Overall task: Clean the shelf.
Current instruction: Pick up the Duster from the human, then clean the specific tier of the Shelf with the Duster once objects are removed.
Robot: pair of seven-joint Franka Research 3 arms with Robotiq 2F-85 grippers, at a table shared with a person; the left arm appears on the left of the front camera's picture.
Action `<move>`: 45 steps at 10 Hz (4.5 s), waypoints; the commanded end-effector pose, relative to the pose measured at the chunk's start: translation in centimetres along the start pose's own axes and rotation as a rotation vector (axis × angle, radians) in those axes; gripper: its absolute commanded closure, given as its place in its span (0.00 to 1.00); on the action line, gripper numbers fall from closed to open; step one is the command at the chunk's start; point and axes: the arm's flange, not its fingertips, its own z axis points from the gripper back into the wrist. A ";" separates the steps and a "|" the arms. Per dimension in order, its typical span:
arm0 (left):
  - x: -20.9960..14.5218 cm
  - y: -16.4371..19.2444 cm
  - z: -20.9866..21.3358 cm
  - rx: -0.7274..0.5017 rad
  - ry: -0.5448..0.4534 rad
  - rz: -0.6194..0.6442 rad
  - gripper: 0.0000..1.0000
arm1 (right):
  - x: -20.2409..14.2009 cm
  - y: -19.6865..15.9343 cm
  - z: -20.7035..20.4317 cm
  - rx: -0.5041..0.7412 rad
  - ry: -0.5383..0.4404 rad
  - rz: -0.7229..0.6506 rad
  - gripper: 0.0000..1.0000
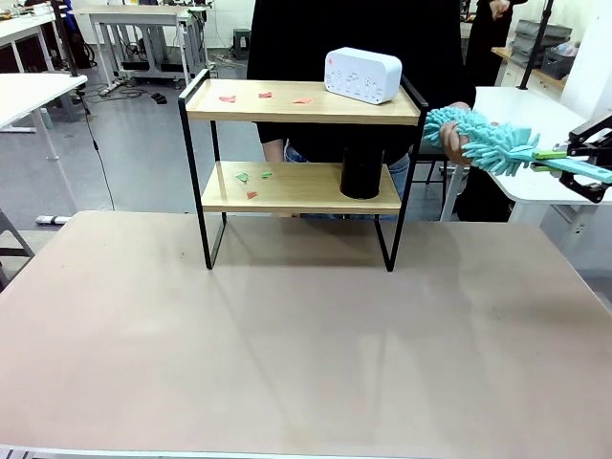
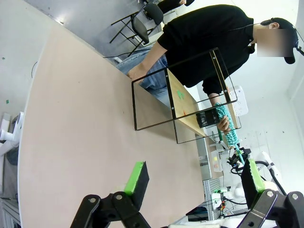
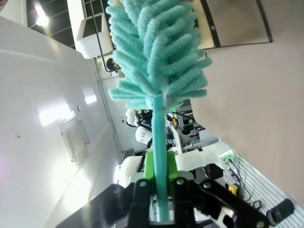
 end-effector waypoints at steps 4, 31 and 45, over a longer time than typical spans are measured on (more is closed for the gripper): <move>-0.2 -0.3 0.2 -0.001 0.013 -0.006 0.00 | 0.3 0.6 0.6 0.024 0.002 0.001 1.00; -0.2 -0.3 0.2 -0.001 0.013 -0.006 0.00 | -24.5 5.4 7.5 -0.695 0.081 0.730 0.92; -0.2 -0.3 0.2 -0.001 0.013 -0.006 0.00 | -18.6 19.3 -9.6 -0.838 -0.213 0.697 0.88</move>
